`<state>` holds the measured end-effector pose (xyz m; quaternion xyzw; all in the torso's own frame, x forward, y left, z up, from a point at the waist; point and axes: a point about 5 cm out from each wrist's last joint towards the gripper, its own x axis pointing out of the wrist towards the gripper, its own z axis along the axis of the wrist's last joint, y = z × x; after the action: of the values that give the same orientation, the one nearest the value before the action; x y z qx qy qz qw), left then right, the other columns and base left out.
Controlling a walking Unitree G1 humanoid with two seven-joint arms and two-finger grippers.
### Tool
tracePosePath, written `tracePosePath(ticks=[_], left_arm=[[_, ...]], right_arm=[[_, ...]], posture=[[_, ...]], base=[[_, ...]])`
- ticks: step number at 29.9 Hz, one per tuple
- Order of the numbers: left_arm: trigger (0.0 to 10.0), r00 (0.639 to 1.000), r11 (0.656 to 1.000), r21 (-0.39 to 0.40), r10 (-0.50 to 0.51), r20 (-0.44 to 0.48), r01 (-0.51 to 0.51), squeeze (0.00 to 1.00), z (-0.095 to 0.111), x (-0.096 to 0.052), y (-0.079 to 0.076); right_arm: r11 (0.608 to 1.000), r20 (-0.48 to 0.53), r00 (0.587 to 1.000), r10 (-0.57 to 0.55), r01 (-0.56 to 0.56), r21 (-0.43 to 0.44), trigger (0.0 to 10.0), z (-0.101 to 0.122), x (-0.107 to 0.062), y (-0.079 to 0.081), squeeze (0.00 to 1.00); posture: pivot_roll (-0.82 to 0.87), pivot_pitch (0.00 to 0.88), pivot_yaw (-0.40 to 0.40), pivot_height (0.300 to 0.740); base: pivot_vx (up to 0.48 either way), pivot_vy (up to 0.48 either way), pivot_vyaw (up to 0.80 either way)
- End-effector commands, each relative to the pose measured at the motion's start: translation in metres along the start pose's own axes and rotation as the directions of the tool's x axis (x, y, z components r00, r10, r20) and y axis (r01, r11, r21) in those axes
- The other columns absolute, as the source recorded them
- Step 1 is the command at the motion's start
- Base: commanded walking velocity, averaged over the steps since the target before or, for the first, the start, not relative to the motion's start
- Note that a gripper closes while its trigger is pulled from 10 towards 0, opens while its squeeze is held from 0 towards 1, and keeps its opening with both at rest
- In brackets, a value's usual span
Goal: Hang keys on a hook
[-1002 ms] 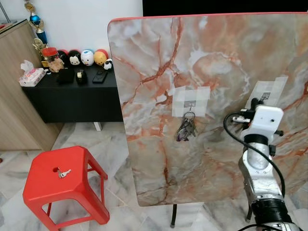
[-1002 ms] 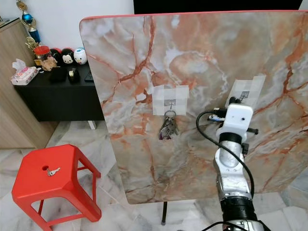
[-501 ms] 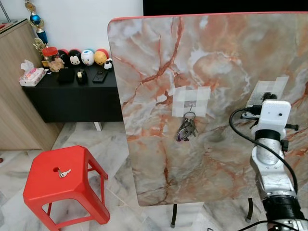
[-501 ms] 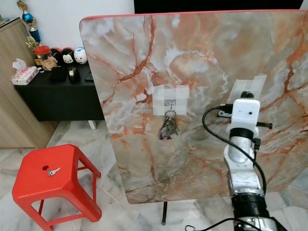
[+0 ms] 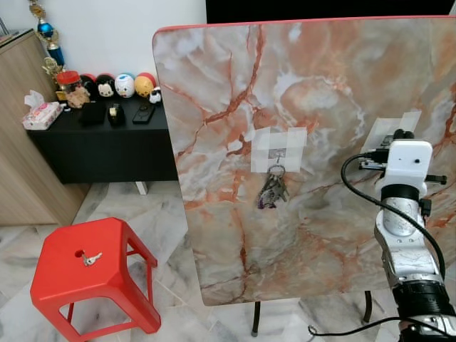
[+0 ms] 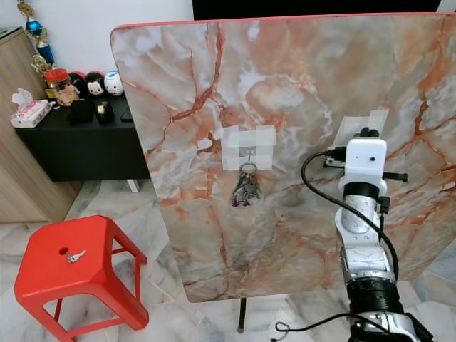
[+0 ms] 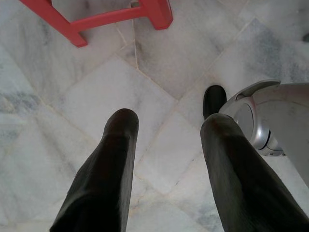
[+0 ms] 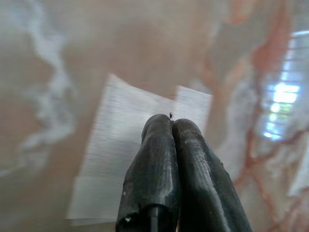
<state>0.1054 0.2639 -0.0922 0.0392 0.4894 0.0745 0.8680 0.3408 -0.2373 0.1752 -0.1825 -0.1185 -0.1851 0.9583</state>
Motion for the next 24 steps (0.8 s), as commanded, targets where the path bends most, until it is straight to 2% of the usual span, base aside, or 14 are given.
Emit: tracePosePath(ticks=[1, 9, 18, 23, 24], left_arm=[[10.0, 1.0, 1.0, 0.002, 0.003, -0.011, -0.003, 0.0, -0.003, -0.001, 0.002], [10.0, 1.0, 1.0, 0.003, 0.008, -0.008, -0.008, 0.0, -0.002, -0.001, 0.003], [10.0, 1.0, 1.0, 0.004, 0.009, -0.005, -0.009, 0.0, -0.002, -0.001, 0.004], [10.0, 1.0, 1.0, 0.008, 0.009, -0.007, -0.009, 0.0, -0.002, -0.001, 0.005], [10.0, 1.0, 1.0, 0.01, 0.008, -0.008, -0.008, 0.0, -0.002, -0.001, 0.005]], right_arm=[[1.0, 0.01, 1.0, 0.021, -0.02, -0.02, 10.0, 0.003, 0.004, 0.002, 0.0], [0.997, 0.006, 0.998, 0.066, -0.066, -0.04, 10.0, 0.004, 0.011, 0.006, 0.0], [0.998, 0.049, 0.997, 0.05, -0.049, -0.036, 10.0, 0.011, 0.016, 0.002, 0.0], [0.999, 0.066, 0.997, 0.049, -0.047, -0.023, 10.0, 0.013, 0.013, 0.003, 0.0], [0.999, 0.064, 0.997, 0.052, -0.052, 0.001, 10.0, 0.012, 0.009, 0.005, 0.0]], posture=[[0.14, 0.0, 0.019, 0.74], [0.15, 0.0, 0.023, 0.74], [0.15, 0.0, 0.026, 0.74], [0.14, 0.0, 0.028, 0.74], [0.14, 0.0, 0.029, 0.74]], base=[[0.0, 0.0, 0.0], [0.0, 0.0, 0.0], [0.0, 0.0, 0.0], [0.0, 0.0, 0.0], [0.0, 0.0, 0.0]])
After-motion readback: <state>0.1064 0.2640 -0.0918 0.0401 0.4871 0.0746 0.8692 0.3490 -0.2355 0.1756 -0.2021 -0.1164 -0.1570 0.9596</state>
